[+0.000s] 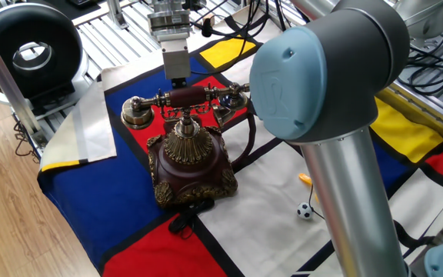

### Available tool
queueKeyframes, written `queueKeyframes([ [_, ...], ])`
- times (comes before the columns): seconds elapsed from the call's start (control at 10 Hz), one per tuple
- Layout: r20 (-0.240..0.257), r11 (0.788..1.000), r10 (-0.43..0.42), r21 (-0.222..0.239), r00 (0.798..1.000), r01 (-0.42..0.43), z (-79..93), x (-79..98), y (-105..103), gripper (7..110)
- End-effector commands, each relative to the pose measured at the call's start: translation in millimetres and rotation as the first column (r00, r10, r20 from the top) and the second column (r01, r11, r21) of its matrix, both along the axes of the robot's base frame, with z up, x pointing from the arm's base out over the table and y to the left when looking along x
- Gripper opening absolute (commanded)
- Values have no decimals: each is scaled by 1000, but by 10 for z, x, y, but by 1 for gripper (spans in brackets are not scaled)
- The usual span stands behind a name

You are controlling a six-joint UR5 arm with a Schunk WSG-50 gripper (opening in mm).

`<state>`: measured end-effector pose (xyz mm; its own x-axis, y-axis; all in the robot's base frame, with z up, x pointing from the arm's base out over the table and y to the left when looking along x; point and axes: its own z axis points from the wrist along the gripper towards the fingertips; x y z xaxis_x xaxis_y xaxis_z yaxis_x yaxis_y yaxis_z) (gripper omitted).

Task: Dial a number on an old rotary phone

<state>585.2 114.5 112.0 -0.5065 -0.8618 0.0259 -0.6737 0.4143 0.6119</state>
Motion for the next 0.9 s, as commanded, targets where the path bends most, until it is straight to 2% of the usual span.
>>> queueKeyframes([
  [0.0, -1, 1000, -6, 28, 1000, 6, 1, 21, 49, 7],
  [0.1, -6, 999, -9, 40, 1000, 9, 16, 17, 70, 7],
  [0.5, -6, 999, -9, 42, 1000, 9, 20, 43, 38, 7],
  [0.8, -7, 998, -17, 68, 1000, 18, 33, 77, 85, 7],
])
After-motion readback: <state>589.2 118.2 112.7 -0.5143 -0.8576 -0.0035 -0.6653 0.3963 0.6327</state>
